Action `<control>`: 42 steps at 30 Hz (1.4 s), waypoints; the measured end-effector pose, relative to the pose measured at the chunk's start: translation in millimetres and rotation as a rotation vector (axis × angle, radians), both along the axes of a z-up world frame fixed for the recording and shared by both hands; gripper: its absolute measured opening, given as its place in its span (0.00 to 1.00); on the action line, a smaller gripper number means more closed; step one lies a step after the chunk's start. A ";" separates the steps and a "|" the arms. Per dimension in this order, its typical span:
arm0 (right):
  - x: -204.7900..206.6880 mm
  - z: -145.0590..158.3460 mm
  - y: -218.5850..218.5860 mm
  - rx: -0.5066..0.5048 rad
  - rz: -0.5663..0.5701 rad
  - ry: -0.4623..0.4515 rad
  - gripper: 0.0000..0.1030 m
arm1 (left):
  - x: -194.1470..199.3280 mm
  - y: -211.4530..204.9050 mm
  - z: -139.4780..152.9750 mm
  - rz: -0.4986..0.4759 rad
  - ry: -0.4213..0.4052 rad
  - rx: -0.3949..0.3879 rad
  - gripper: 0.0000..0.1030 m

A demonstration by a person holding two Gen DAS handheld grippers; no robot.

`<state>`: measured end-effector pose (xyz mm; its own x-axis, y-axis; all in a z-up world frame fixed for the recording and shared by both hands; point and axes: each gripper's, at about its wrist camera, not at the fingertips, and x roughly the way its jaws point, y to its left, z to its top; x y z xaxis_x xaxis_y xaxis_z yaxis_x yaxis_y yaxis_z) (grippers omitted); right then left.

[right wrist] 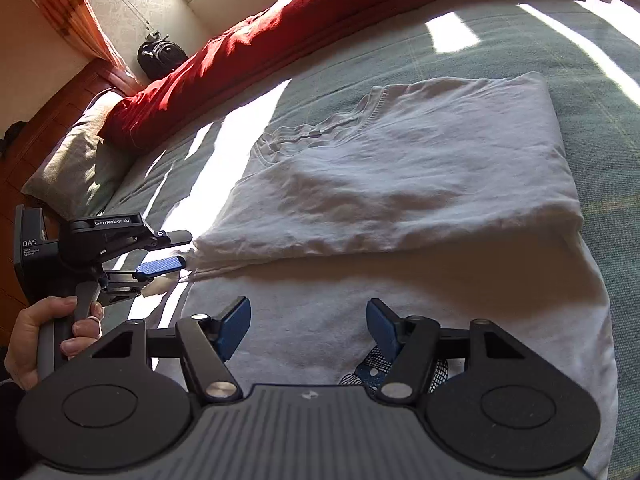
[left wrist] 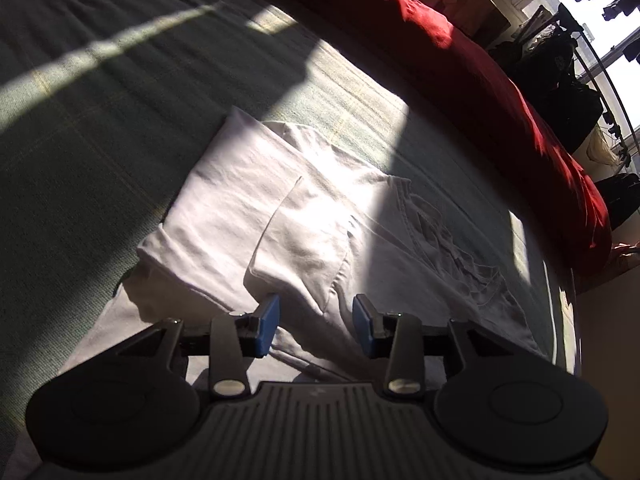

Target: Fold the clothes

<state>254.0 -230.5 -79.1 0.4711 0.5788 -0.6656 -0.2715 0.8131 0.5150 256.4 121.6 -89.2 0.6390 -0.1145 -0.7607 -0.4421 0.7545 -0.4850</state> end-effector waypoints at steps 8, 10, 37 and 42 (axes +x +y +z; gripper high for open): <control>26.9 29.4 -23.0 -0.122 -0.056 -0.185 0.51 | 11.3 -38.9 36.0 -0.183 -0.105 0.182 0.58; 42.4 28.8 -28.6 -0.132 -0.067 -0.189 0.43 | 26.9 -61.2 37.8 -0.266 -0.142 0.179 0.58; 63.0 -15.3 -58.4 -0.181 -0.179 -0.091 0.26 | 102.2 -104.5 -15.2 -0.377 -0.165 0.015 0.62; 62.6 -7.8 -53.9 -0.185 -0.166 -0.103 0.26 | 94.9 -79.2 5.3 -0.355 -0.165 0.038 0.63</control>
